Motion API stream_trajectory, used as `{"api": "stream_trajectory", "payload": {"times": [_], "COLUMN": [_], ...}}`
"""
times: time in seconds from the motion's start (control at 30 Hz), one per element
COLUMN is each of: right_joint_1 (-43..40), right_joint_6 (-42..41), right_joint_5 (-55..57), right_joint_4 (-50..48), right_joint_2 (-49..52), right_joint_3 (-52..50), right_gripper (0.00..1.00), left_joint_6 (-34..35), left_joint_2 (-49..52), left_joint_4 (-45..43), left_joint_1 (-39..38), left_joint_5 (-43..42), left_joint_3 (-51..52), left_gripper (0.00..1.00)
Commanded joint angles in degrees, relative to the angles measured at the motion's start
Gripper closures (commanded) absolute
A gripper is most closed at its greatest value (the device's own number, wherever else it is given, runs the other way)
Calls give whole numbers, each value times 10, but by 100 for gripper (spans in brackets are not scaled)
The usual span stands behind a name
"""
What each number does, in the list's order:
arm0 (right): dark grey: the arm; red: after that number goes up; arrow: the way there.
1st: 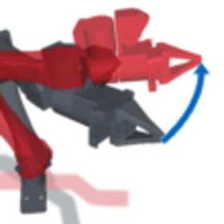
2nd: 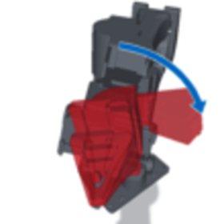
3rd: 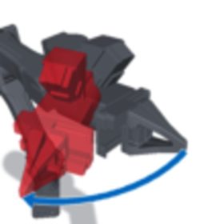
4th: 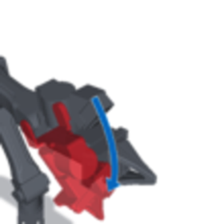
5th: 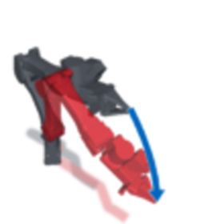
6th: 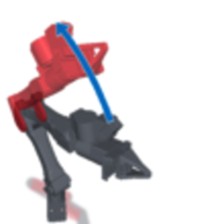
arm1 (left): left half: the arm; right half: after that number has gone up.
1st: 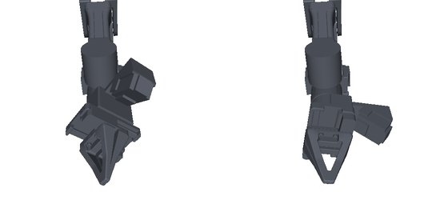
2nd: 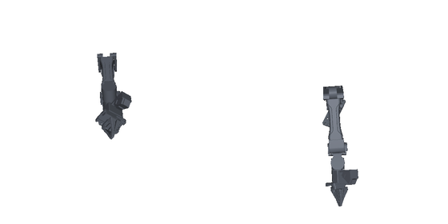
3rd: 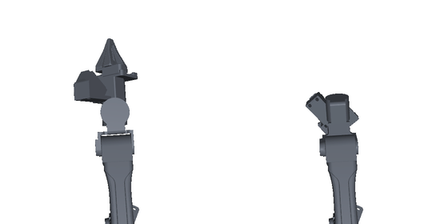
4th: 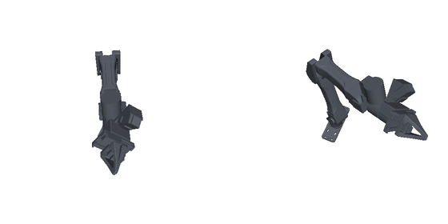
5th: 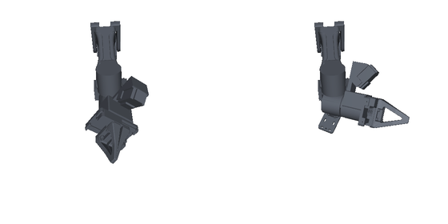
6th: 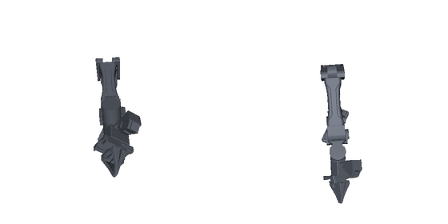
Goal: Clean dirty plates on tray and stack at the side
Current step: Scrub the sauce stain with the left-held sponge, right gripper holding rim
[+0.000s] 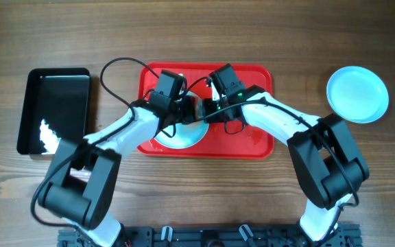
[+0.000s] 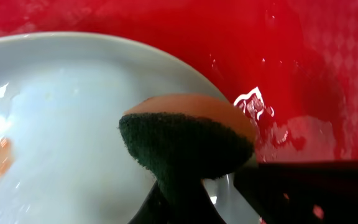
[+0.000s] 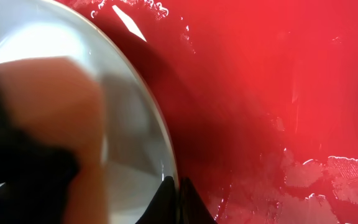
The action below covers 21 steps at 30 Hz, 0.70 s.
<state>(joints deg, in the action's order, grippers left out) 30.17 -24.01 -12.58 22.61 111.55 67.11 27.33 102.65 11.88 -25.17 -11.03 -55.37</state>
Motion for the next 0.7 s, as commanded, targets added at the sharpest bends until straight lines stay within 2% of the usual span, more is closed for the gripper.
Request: {"api": "stream_trajectory", "payload": {"times": [0.0,0.2,0.47,0.67], "right_joint_1": [-5,-5,-5,-5], "right_joint_6": [-2,-2,-2,-2], "right_joint_5": [22,23,23,23], "right_joint_4": [1,2,4,4], "right_joint_2": [19,19,19,19], "right_joint_3": [-1,-1,-1,-1], "right_gripper": [96,96,96,96], "left_joint_6": [3,-1,-1,-1], "left_joint_2": [34,50,50,49], "left_joint_4": [-17,-11,54,92], "left_joint_1": [-1,1,28,71], "left_joint_5": [10,76,177,186], "left_joint_3": [-6,-6,-6,-6], "left_gripper": [96,96,96,96]}}
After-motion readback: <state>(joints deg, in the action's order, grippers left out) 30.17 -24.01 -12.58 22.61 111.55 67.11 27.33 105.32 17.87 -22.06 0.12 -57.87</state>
